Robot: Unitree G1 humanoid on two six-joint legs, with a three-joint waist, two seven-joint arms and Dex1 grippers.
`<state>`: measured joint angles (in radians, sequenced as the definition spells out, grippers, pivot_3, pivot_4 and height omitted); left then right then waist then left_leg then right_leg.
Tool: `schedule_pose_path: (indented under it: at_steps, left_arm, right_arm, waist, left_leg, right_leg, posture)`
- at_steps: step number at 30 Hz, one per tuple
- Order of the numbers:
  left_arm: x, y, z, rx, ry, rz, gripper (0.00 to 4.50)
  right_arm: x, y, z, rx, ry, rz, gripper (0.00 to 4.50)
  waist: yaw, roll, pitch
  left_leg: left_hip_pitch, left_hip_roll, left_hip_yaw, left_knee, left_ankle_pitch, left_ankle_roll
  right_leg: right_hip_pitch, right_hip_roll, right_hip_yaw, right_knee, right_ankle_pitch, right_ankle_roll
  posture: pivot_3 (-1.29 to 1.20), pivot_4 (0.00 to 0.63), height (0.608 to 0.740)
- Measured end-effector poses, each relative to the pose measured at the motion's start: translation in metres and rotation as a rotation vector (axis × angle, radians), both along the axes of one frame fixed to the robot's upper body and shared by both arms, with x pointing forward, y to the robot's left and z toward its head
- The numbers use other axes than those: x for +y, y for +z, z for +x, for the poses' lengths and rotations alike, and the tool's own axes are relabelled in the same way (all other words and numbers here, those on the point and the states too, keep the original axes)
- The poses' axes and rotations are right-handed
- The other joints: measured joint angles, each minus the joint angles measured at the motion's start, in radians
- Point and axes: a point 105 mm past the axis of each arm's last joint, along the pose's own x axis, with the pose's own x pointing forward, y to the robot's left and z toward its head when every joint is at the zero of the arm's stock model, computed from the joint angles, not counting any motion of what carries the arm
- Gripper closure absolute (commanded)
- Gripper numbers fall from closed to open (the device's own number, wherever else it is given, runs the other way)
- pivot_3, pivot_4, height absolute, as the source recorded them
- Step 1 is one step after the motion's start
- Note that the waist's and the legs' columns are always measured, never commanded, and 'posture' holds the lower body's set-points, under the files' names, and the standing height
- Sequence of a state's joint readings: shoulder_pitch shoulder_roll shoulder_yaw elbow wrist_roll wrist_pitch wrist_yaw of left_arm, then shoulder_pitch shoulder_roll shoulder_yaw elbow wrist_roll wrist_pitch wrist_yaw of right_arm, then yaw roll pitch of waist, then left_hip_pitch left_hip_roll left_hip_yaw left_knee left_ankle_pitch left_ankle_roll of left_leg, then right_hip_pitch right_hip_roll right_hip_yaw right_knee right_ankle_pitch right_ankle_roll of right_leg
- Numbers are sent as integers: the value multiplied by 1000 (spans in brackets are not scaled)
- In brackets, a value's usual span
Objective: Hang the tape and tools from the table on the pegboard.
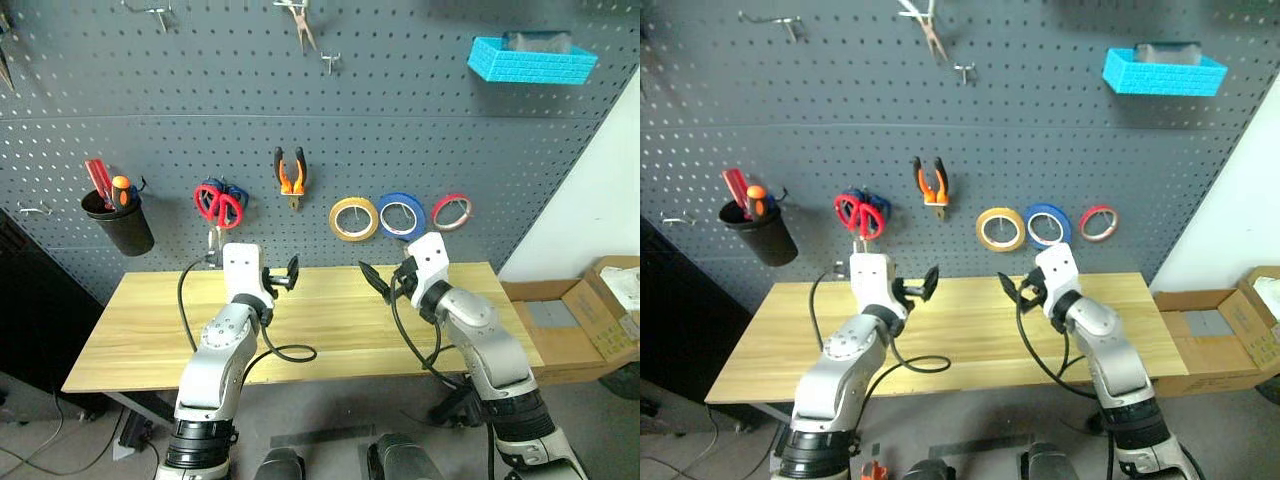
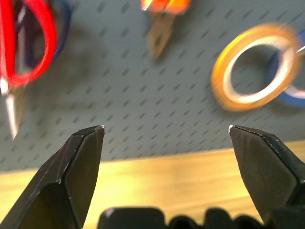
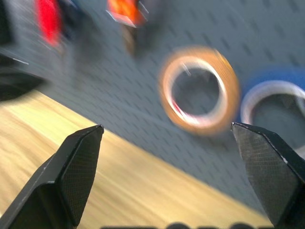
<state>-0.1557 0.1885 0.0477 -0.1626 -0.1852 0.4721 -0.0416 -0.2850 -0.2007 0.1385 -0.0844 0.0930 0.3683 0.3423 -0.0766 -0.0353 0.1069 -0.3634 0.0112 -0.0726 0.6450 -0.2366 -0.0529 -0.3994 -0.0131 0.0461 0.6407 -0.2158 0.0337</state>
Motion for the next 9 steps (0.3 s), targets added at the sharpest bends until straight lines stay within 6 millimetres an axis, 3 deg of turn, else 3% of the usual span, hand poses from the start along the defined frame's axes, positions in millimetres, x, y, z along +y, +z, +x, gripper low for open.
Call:
schedule_pose_path:
  at_steps: [5, 9]
  left_arm:
    - [36, -35, -14, 102, 70, 53, 27]
    - [48, -44, -21, 142, 79, 90, 27]
  right_arm:
    - [-34, -41, 8, 131, -213, 9, 0]
    - [-47, -68, 2, 189, -258, -37, 0]
  waist:
    - [-7, 1, -14]
    - [-7, 3, -17]
  left_leg:
    - [-2, 0, 0, -2, -1, -1]
    - [-2, -1, 0, -3, -2, -1]
  right_leg:
    - [-4, 0, 1, 3, -1, 1]
    - [-4, 0, 2, 4, -3, 3]
  posture:
    - [-46, 0, 740]
    - [-46, 0, 740]
